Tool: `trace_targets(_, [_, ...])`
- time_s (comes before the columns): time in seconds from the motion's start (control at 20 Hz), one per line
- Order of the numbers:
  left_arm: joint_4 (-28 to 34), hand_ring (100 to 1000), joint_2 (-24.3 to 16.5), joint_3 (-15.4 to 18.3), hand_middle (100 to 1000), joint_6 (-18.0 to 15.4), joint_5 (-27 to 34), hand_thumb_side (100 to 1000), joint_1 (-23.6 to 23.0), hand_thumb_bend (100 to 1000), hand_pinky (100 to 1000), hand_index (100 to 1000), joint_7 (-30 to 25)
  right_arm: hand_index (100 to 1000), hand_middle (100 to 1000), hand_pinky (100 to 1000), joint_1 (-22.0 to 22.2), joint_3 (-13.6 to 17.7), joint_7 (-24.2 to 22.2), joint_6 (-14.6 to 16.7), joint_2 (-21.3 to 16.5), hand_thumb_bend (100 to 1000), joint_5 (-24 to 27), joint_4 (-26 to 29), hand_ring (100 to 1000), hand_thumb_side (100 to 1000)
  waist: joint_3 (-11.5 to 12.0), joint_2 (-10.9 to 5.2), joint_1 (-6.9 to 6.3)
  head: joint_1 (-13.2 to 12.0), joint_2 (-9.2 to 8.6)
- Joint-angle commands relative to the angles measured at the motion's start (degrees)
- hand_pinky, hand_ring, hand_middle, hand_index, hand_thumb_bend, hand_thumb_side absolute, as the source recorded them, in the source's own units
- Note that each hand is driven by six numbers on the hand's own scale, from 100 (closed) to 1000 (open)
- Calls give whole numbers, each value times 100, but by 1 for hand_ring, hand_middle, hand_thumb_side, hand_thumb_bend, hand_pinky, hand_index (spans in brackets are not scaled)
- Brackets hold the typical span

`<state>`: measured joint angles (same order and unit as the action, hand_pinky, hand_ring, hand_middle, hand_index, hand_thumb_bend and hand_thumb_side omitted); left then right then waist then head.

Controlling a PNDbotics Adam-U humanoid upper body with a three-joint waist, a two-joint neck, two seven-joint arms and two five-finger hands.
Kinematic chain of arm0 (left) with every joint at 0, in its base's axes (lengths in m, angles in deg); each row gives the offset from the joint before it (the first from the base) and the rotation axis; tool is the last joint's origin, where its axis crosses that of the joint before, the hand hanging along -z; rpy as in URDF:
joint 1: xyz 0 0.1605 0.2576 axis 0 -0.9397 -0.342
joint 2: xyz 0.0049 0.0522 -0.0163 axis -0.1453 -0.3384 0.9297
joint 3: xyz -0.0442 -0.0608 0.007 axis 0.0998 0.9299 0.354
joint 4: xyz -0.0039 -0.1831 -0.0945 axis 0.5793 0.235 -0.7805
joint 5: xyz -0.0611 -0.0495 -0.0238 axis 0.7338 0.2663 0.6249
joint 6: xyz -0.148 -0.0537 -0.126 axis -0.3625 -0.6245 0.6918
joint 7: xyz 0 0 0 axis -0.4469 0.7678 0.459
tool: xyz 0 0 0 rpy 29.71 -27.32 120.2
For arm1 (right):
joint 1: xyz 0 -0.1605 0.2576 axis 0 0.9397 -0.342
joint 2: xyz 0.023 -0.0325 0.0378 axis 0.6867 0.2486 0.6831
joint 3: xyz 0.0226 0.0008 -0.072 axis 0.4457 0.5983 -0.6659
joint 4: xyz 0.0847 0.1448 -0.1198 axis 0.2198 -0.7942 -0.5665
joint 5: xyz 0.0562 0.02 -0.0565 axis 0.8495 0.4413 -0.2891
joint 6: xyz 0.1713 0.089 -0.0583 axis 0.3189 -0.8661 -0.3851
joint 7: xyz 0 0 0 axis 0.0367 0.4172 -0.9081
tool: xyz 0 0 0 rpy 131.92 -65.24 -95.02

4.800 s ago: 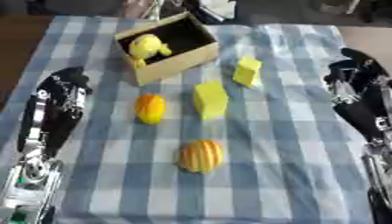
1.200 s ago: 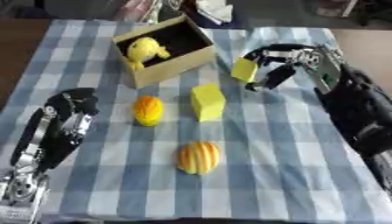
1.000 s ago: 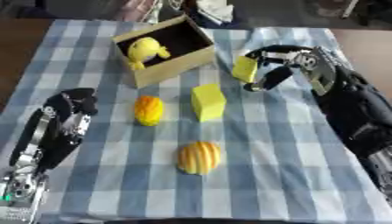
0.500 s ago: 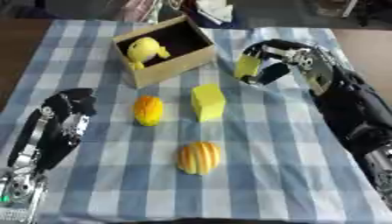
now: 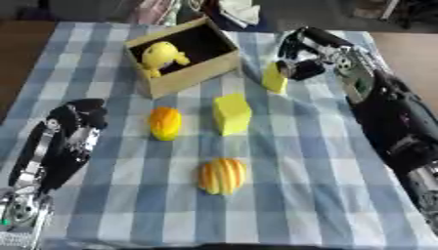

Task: Pick up objects on the table and place them in the box.

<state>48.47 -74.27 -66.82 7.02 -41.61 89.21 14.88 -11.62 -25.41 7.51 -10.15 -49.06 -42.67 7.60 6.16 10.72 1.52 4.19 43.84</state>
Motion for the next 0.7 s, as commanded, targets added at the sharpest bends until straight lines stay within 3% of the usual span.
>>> trace_targets(0.05, [80, 602, -34, -2, 632, 11, 3, 702, 46, 197, 733, 779, 10, 637, 512, 755, -124, -35, 330, 17, -127, 138, -94, 94, 591, 244, -9, -125, -60, 7, 27])
trace_targets(0.3, [79, 602, -33, -1, 632, 8, -3, 703, 45, 196, 733, 779, 5, 746, 595, 772, -111, -129, 109, 78, -97, 198, -259, -134, 649, 352, -9, -131, -60, 4, 27])
trace_targets(0.35, [81, 602, -33, 1, 632, 8, -4, 703, 45, 196, 733, 779, 5, 803, 655, 784, -102, -133, 21, 81, -87, 237, -289, -177, 688, 422, -7, -130, -62, 5, 27])
trace_targets(0.45, [81, 601, -32, 2, 632, 9, -5, 703, 43, 197, 733, 779, 4, 842, 699, 793, -96, -116, -146, 86, -73, 264, -305, -211, 715, 468, -8, -129, -64, 4, 27])
trace_targets(0.7, [81, 601, -30, 1, 632, 9, -15, 703, 45, 198, 732, 779, -3, 937, 808, 815, -99, -132, -406, 64, -69, 343, -398, -189, 773, 526, -10, -124, -63, 6, 27])
